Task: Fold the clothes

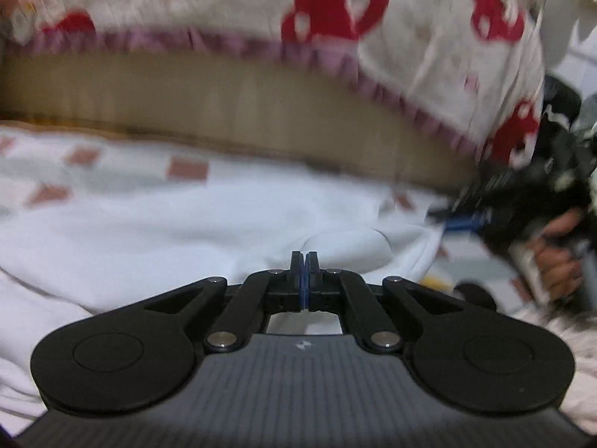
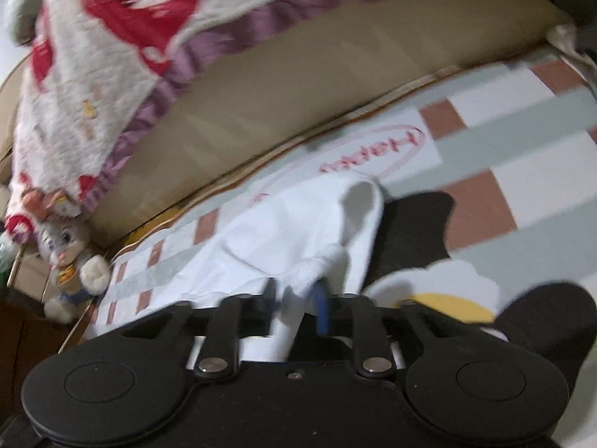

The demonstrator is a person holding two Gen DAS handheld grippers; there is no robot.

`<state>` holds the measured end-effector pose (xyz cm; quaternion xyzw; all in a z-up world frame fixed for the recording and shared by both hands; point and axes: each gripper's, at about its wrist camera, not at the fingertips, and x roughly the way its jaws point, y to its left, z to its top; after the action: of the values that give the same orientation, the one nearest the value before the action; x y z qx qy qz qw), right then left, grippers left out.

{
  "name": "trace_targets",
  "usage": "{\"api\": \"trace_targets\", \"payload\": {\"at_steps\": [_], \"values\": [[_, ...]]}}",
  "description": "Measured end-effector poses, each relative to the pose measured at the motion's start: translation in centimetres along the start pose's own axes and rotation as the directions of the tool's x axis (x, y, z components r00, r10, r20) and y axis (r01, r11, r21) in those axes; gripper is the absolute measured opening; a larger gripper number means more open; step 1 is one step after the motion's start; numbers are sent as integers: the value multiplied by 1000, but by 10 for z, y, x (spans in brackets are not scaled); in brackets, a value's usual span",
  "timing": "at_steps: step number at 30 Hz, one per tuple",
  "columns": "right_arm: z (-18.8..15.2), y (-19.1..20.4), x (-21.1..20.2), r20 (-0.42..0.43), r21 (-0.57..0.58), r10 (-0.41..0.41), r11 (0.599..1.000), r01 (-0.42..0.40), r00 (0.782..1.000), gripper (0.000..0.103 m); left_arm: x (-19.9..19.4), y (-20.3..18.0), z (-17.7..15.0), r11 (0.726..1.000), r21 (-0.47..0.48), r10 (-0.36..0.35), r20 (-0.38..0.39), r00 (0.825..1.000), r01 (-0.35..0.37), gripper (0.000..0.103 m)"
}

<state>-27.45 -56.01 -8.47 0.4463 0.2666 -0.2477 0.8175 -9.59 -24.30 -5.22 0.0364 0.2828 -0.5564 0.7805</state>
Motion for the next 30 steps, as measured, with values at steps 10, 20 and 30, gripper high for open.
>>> {"api": "trace_targets", "payload": {"at_steps": [10,20,30], "values": [[-5,-5,13,-137,150,20,989,0,990,51,6,33,-4,994,-69,80,19,997,-79,0],[-54,46,48,-278,287,158,955,-75,948,64,5,121,5,915,-232,344,18,939,-331,0],[-66,47,59,-189,317,215,937,-148,958,65,-4,110,11,937,-267,231,-14,973,-226,0]]}}
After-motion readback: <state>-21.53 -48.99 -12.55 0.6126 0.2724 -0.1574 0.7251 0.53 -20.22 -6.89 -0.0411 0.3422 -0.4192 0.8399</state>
